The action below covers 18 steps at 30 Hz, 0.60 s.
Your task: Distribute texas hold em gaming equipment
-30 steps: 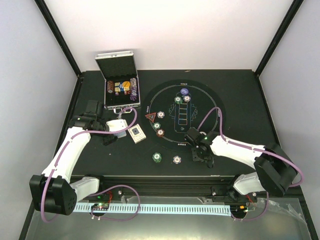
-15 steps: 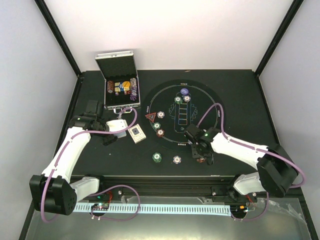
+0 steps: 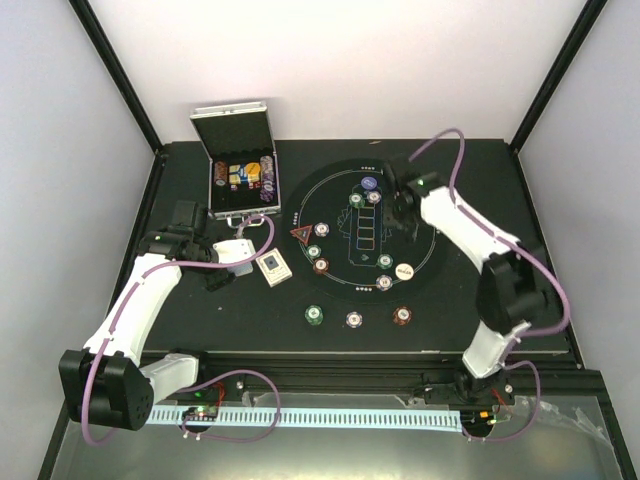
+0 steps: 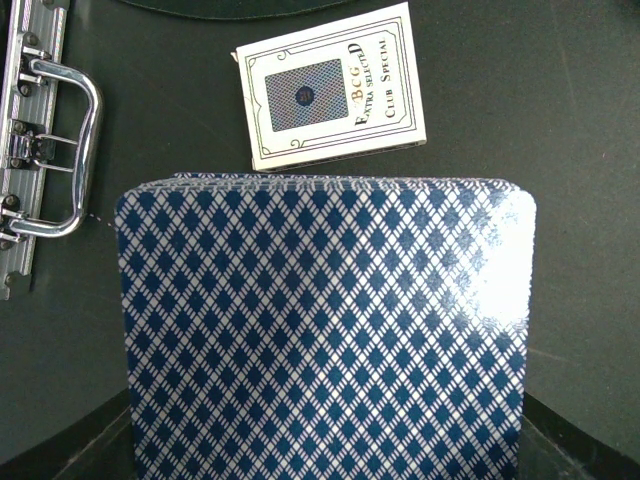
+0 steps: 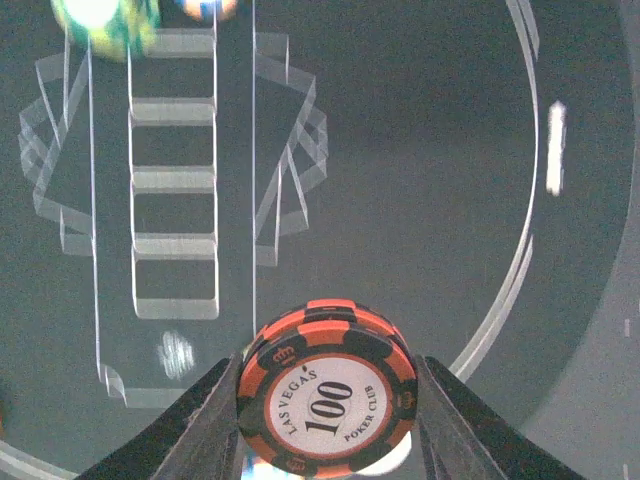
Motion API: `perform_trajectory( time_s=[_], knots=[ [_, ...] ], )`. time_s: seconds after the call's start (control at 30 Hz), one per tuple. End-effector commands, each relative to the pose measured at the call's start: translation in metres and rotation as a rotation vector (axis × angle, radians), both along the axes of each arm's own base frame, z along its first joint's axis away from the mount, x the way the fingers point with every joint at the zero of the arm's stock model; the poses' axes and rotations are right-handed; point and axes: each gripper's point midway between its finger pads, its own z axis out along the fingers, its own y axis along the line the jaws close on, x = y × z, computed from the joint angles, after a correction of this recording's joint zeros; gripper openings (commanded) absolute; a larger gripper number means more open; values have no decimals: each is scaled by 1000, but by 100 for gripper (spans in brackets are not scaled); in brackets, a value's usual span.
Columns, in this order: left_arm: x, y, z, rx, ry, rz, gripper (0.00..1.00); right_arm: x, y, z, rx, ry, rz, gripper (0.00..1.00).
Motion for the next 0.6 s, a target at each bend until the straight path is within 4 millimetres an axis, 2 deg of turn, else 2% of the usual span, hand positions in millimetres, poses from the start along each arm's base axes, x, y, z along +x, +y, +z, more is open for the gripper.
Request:
perform_trajectory(
  time_s=[0.0, 0.03, 0.07, 0.13, 0.27, 0.43, 0.57],
  knots=[
    [4, -4, 11, -19, -26, -12, 2, 78, -1, 6, -24, -48, 7, 26],
    [4, -4, 11, -21, -26, -13, 2, 94, -3, 4, -24, -46, -5, 26],
    [4, -4, 11, -24, -24, -12, 2, 110, -4, -10, -32, -22, -13, 26],
    [3, -5, 9, -29, -17, -13, 2, 138, -7, -23, -29, 0, -29, 25],
    [2, -6, 8, -36, -9, -12, 2, 183, -13, -43, -42, 11, -52, 26],
    [1, -5, 7, -29, -9, -6, 1, 213, -17, -60, -12, -6, -82, 26],
    [1, -3, 6, -21, -7, 1, 2, 221, -16, -73, 18, -17, -80, 27]
  ],
)
